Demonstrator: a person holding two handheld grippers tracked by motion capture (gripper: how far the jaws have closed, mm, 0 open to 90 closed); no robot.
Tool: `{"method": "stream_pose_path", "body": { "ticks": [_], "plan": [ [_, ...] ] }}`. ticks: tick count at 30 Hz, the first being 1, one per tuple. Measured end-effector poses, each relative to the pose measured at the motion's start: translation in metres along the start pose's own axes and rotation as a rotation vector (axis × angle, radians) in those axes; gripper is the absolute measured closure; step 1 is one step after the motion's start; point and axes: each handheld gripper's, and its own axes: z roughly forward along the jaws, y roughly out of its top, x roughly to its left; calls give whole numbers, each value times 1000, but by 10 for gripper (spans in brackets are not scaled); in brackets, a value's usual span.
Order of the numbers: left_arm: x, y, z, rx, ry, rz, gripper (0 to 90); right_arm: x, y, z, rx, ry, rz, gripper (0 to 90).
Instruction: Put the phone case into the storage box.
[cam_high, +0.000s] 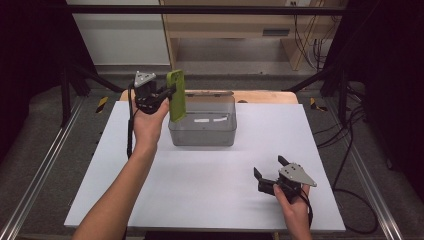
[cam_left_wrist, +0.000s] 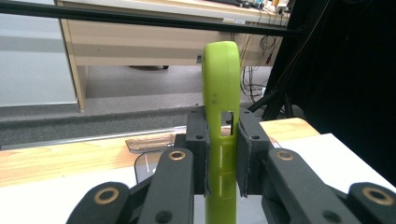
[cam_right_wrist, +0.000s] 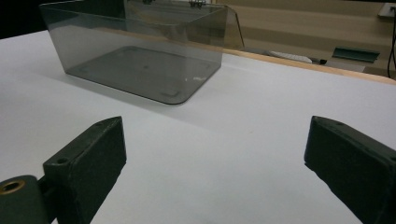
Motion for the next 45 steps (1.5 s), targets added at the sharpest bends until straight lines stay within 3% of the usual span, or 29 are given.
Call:
{"method": "stream_pose_path", "body": {
  "ticks": [13,26,45],
  "plan": [
    [2,-3,9,8,19,-15,776,-3,-1,-1,6,1,6,59],
    [1,3,16,53,69,12,776,-4,-1,-2,4,-2,14,58],
    [8,-8,27,73,101,30,776,-5,0,-3,-1,5,1,58]
  ]
}}
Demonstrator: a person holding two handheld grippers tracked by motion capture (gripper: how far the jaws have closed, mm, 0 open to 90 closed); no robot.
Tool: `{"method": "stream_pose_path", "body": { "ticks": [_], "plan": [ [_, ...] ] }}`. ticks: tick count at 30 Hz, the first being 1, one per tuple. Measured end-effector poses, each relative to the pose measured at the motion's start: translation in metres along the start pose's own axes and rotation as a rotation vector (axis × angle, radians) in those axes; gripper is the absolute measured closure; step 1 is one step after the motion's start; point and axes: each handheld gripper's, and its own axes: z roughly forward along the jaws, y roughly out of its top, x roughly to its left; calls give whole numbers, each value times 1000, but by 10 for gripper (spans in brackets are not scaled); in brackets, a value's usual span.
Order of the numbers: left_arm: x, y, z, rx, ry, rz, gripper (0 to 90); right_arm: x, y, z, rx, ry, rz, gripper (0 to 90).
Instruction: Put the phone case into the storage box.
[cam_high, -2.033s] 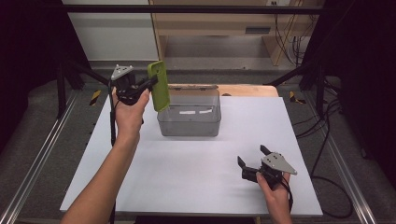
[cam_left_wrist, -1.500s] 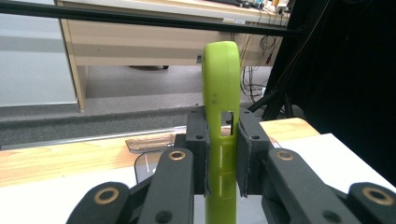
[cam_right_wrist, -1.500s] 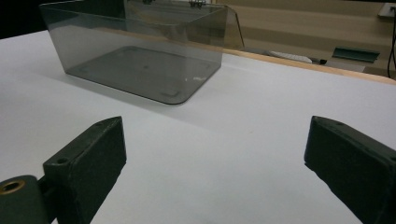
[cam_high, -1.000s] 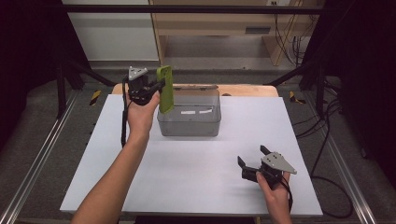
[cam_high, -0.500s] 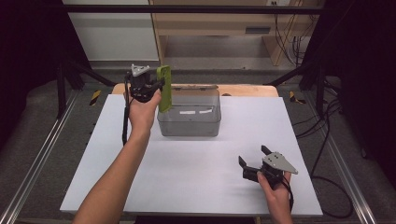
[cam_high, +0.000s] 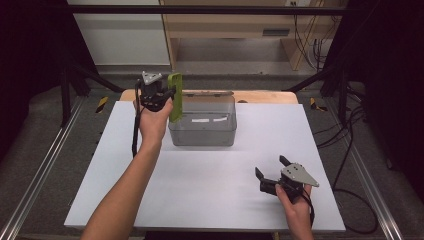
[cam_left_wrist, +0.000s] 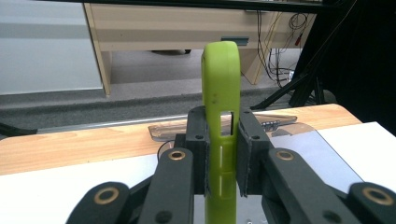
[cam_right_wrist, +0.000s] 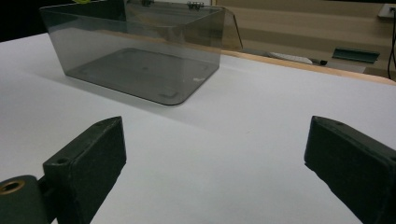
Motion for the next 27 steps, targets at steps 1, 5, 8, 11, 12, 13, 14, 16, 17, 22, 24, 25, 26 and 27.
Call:
{"method": "stream_pose_path", "body": {
  "ticks": [1,5,8,11,12,13,14,16,17,22,24,25,26,27],
  "plan": [
    [0,-1,0,3,3,3,776,0,0,0,0,0,1,58],
    [0,-3,3,5,7,12,776,0,0,0,2,-2,1,58],
    [-1,-3,5,11,8,16,776,0,0,0,2,0,-3,59],
    [-1,-5,8,20,12,17,776,1,0,0,4,3,-4,58],
    [-1,-5,9,24,15,18,776,1,0,0,5,4,-5,59],
    [-1,-5,10,27,16,17,775,1,0,0,5,4,-5,59],
    [-1,-6,11,30,17,18,776,1,0,1,5,4,-7,59],
    [-1,-7,13,39,18,22,776,1,0,1,7,3,-6,59],
    [-1,-7,13,41,19,22,775,1,-1,1,8,3,-7,59],
    [1,-10,17,54,23,19,776,1,-1,1,10,5,-6,59],
    [2,-11,19,61,24,20,775,1,-1,2,6,9,-9,59],
    [2,-11,19,61,25,18,775,1,-1,2,9,9,-5,59],
    [3,-11,20,64,26,19,775,1,-1,2,9,9,-5,59],
    [3,-12,20,66,26,19,776,1,-1,2,9,9,-5,59]
  ]
}}
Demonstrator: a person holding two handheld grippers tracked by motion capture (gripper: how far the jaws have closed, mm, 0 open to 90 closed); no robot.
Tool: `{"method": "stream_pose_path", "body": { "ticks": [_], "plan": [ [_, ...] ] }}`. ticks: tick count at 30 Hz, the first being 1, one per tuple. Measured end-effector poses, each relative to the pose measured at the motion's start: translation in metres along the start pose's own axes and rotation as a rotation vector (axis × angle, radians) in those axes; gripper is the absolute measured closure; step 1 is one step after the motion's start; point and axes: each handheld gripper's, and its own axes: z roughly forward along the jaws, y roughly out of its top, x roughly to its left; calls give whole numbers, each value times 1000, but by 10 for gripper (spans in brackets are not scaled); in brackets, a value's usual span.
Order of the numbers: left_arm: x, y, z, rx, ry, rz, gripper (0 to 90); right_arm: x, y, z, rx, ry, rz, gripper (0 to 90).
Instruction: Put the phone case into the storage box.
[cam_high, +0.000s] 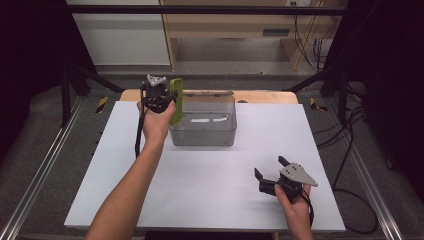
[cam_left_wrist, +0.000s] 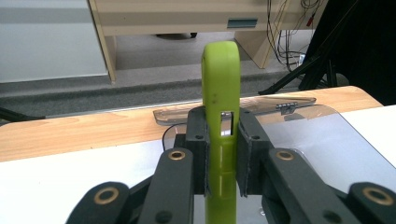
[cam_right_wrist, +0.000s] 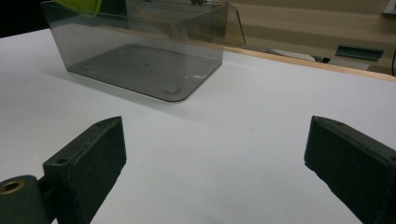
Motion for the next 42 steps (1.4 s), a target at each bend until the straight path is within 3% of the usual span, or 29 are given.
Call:
{"method": "stream_pose_path", "body": {
  "ticks": [25,42],
  "plan": [
    [3,-10,13,44,9,-11,775,0,-1,1,14,1,7,59],
    [5,-14,15,56,22,3,775,1,-2,2,16,7,5,59]
  ]
}}
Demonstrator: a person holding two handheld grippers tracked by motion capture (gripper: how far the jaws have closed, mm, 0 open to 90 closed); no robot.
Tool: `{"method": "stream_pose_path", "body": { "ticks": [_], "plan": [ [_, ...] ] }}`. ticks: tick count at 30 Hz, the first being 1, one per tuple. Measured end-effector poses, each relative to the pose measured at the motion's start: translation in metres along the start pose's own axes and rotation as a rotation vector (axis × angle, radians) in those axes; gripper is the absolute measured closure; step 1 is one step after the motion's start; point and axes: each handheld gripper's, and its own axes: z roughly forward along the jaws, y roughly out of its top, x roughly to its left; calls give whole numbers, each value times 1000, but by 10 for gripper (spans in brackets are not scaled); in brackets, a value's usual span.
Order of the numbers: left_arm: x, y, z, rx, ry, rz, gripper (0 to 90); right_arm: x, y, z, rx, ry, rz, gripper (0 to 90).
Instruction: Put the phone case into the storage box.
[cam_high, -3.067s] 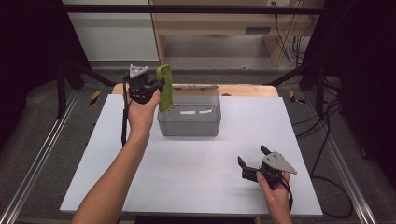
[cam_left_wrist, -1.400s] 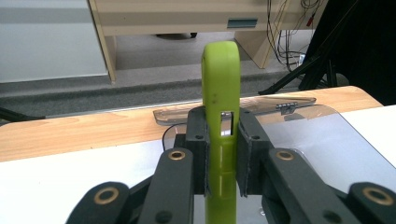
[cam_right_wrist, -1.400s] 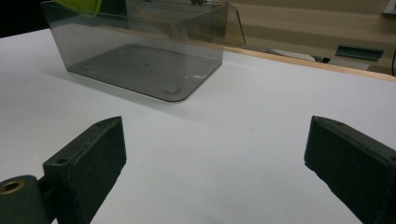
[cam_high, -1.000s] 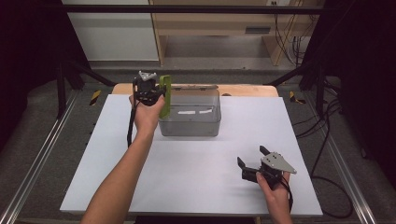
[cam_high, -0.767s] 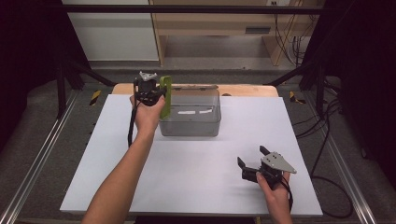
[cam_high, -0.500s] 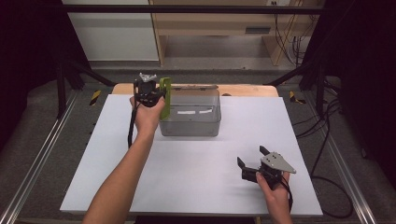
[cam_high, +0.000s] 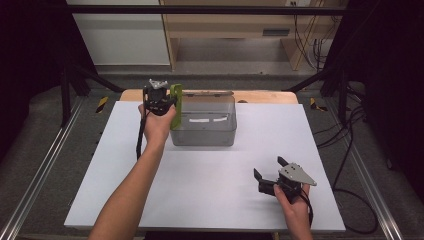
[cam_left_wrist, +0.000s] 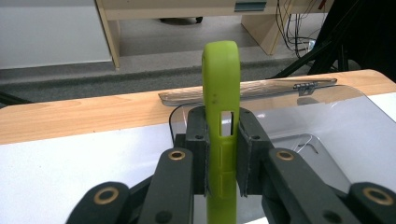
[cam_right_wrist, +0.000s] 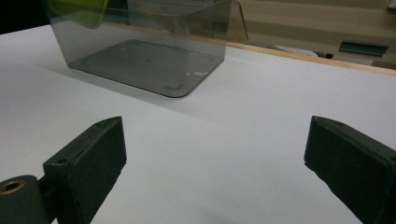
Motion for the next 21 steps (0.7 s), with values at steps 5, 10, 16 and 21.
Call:
{"method": "stream_pose_path", "body": {
  "ticks": [5,10,16,21],
  "plan": [
    [0,-2,1,5,0,0,775,0,0,0,-1,0,0,59],
    [0,-3,2,11,1,3,775,0,0,1,1,1,-1,59],
    [0,-4,3,18,-1,7,775,1,0,1,3,2,-1,60],
    [0,-7,5,25,-1,3,775,1,0,1,7,3,1,59]
  ]
}}
